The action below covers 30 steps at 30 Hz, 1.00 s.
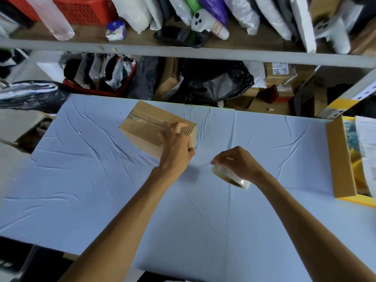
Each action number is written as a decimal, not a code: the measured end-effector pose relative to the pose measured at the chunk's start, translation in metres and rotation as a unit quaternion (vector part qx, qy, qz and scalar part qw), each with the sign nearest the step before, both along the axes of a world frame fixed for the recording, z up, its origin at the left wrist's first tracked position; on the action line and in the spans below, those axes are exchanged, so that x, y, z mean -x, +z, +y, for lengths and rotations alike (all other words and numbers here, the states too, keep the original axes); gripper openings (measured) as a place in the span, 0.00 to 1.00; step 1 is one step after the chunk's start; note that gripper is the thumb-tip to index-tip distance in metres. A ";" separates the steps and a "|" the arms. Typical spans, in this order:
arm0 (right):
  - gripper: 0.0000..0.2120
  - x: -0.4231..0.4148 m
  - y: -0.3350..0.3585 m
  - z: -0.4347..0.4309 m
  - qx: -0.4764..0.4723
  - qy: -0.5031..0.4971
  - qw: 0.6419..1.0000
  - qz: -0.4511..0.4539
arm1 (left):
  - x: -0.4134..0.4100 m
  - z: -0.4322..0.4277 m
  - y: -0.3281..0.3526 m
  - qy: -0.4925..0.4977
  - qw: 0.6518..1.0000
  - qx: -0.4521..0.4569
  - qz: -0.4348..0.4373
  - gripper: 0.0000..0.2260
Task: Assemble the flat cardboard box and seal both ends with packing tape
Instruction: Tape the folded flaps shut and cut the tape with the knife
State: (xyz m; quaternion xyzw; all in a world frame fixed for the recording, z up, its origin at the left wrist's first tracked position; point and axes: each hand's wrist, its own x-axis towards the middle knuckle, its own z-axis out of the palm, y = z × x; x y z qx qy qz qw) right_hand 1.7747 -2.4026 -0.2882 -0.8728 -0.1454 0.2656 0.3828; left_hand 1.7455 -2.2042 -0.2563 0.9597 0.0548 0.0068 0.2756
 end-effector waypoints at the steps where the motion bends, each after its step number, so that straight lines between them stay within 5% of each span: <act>1: 0.11 0.000 0.000 0.000 -0.002 0.000 1.000 0.000 | 0.000 -0.002 0.000 -0.006 1.000 -0.022 0.019 0.14; 3: 0.11 0.000 0.002 -0.001 -0.010 -0.011 1.000 0.003 | 0.003 -0.003 -0.004 -0.020 0.995 -0.084 0.052 0.03; 4: 0.11 0.000 0.002 -0.003 -0.011 -0.016 1.000 0.003 | 0.004 -0.002 -0.008 -0.028 0.992 -0.106 0.061 0.05; 16: 0.10 -0.004 -0.005 -0.008 0.018 -0.031 0.999 0.012 | 0.010 0.013 0.003 -0.075 0.994 0.004 0.075 0.09; 23: 0.10 0.001 -0.006 -0.005 -0.004 -0.019 1.000 0.025 | 0.007 0.015 0.011 0.004 0.991 0.137 -0.009 0.12; 30: 0.11 0.003 -0.006 -0.004 -0.002 -0.016 1.000 0.024 | 0.001 -0.005 -0.006 0.020 0.999 0.024 -0.010 0.13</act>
